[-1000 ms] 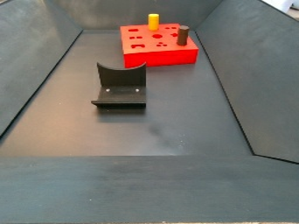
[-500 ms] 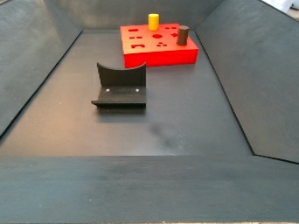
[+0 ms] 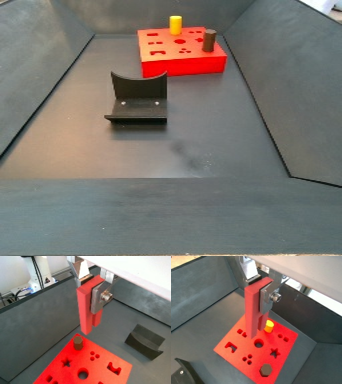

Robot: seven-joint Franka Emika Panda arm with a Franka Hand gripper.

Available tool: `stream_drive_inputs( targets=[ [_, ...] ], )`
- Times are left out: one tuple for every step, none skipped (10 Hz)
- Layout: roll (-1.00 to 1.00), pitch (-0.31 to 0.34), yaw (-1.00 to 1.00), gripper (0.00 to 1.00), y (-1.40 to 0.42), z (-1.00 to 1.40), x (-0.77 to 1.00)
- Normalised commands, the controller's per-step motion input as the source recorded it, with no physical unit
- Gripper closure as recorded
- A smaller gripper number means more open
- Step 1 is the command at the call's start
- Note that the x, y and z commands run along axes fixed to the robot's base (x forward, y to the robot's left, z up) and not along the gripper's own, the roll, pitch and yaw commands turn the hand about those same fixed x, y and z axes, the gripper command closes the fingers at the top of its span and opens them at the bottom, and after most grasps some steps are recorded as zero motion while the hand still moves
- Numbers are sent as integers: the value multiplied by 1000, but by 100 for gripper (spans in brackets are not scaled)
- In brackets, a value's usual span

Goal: Pick up the double-square object. Move up. Rotate the double-square object. Place the double-square object on the fixture. Regrasp the double-square object. Move to above the board. Insert the double-square object.
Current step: Insert the double-square object.

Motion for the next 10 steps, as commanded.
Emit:
stream_drive_inputs(
  targets=[
    [0, -63, -166, 100, -149, -237, 106],
    [0, -17, -380, 100, -171, -443, 491],
    [0, 0, -426, 100, -111, -523, 660],
    [0, 0, -423, 100, -89, -554, 674],
    [0, 0, -463, 100, -71, -586, 649],
    [0, 0, -611, 100, -46, -589, 506],
    [-116, -41, -837, 100, 0, -449, 243],
    [-131, -199, -923, 100, 0, -423, 0],
    [-144, -184, -911, 100, 0, -383, 0],
    [-126, -176, -931, 100, 0, -400, 0]
  ],
)
